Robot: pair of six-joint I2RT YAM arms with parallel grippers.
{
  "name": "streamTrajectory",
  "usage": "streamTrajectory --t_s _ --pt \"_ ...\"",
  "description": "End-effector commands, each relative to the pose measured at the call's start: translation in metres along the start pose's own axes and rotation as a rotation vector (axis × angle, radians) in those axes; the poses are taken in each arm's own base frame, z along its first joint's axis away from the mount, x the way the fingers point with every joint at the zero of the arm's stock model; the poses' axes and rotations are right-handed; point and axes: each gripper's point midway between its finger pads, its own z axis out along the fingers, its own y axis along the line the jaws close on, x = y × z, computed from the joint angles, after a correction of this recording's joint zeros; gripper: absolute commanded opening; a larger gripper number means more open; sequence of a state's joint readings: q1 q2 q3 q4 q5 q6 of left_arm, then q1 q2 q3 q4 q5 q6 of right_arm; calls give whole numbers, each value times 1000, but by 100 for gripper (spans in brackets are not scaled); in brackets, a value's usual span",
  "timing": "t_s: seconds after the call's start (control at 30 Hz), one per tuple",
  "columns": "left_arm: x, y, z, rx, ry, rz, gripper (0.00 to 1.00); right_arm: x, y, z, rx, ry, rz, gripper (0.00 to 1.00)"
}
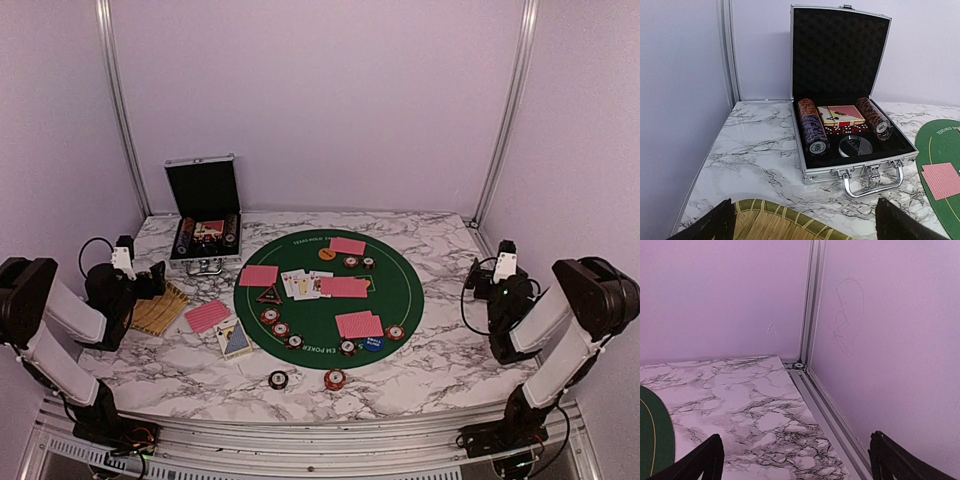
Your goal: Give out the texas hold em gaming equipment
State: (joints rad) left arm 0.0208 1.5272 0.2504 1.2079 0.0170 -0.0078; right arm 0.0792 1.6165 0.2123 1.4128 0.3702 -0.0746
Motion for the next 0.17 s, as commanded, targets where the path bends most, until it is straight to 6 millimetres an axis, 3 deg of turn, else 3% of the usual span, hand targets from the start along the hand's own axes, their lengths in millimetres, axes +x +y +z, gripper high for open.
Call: streamTrajectory --t_s 0.0,0.13 --pt "-10 3 1 -11 -39 -5 99 -7 -1 2 0 -19 22 99" --pt "-10 3 1 -11 -39 -5 99 -6 -1 3 0 -17 21 99"
